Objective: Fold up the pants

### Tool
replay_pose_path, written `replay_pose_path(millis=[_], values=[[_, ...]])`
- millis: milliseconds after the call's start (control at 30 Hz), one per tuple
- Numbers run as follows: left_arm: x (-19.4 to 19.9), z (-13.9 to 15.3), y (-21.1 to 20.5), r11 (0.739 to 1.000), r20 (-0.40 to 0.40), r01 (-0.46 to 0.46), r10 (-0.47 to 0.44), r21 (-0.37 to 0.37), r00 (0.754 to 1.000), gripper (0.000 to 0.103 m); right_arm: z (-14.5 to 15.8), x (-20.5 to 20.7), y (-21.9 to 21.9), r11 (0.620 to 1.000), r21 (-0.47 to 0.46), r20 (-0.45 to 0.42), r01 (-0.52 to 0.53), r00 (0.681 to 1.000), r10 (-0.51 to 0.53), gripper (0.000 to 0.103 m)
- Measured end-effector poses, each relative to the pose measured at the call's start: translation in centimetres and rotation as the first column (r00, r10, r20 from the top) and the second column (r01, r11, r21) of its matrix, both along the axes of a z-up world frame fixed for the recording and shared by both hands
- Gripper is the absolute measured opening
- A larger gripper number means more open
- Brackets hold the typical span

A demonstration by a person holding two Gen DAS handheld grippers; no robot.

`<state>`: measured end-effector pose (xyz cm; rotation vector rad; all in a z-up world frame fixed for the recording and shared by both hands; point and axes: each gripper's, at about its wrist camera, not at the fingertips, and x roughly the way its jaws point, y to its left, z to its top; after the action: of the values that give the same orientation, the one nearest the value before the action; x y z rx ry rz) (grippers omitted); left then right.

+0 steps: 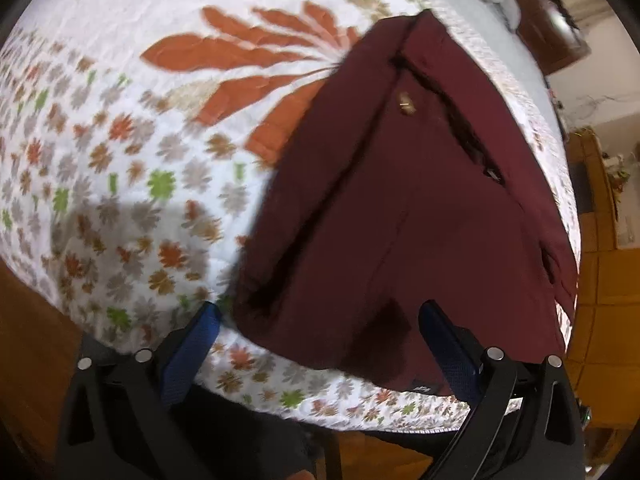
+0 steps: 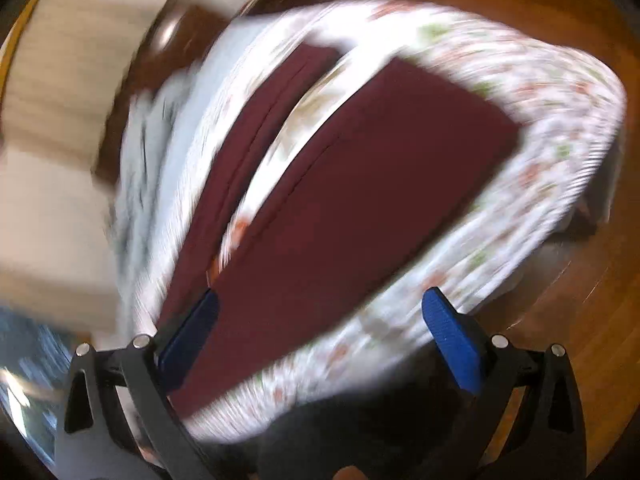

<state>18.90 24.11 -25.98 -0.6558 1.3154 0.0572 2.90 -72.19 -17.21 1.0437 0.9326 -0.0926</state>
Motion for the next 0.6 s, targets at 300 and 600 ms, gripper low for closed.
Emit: replay_pose_path(millis=[300, 600], values=[[-0.7, 0.4, -0.3, 0.997, -0.031, -0.036, 0.038, 0.066, 0.999, 0.078, -1.7, 1.6, -4.1, 0.997, 0.009, -0.005, 0.072, 0.997, -0.072, 0.101], [-0.2, 8.2, 3.9, 0.983, 0.095, -0.068, 0.053, 0.169, 0.994, 0.093, 6.0, 7.5, 0.2, 0.938, -0.327, 0.062, -0.112, 0.988, 0.139, 0.101]])
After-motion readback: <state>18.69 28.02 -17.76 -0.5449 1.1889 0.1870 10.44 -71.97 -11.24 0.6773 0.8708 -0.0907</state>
